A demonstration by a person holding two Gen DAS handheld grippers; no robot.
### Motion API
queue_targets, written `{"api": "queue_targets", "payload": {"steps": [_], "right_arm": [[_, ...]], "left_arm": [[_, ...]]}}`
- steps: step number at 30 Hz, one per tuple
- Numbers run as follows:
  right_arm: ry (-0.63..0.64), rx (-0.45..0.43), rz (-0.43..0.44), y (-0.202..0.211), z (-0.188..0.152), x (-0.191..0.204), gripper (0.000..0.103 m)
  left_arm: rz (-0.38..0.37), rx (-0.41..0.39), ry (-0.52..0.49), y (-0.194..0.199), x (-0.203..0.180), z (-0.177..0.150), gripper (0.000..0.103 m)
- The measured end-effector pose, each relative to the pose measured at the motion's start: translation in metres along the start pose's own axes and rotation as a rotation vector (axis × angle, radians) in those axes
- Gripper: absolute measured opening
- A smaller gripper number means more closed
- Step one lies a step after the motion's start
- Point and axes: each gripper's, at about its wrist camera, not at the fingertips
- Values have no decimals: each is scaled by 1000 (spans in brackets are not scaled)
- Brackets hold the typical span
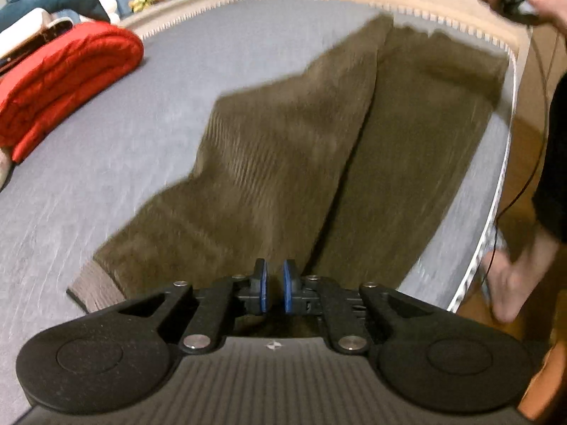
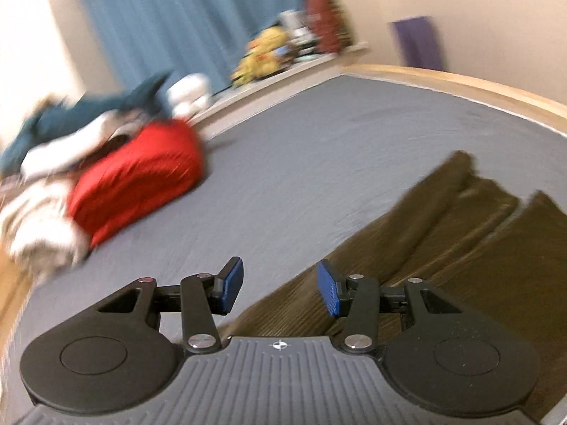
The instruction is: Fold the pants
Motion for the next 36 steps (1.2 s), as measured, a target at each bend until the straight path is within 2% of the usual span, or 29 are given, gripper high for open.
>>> {"api": "queue_targets", "payload": {"steps": [2, 4, 8, 12, 16, 20, 24, 29, 30, 32, 34, 36], "right_arm": [[-103, 14, -23, -1, 16, -30, 50], [-207, 63, -41, -10, 28, -55, 50], [-302, 166, 1, -52, 37, -87, 42], [-324, 207, 44, -93, 27, -103, 37], [-358, 220, 0, -124, 28, -118, 38], [-387, 223, -83, -151, 23, -132, 38], [-397, 252, -106, -172, 18, -141, 38], [-366, 226, -123, -184, 20, -134, 38], [-359, 220, -128, -185, 21, -132, 36], [-321, 210, -153, -185, 22, -126, 11], [-290, 185, -163, -181, 26, -119, 9], [-285, 153, -145, -173, 31, -115, 8]], "left_arm": [[-17, -36, -11, 2, -4, 6, 25], [-20, -39, -58, 1, -12, 11, 31], [-27, -32, -128, -9, -27, 14, 31], [-39, -34, -162, -21, -33, 18, 31], [-40, -28, -186, -26, -35, 23, 31], [-36, -20, -197, -35, -35, 28, 31], [-29, -15, -202, -40, -34, 31, 31], [-25, -8, -214, -44, -36, 32, 31], [-23, -10, -221, -45, -37, 32, 31], [-5, -5, -237, -47, -40, 32, 30], [26, 22, -245, -53, -39, 33, 30], [45, 38, -248, -56, -37, 33, 10]]}}
Point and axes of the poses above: each gripper's, at about its wrist camera, not at the fingertips, and y roughly against the way its jaws point, x to its left, z to its top, and after that the axes turned 5 degrees about x, right-handed
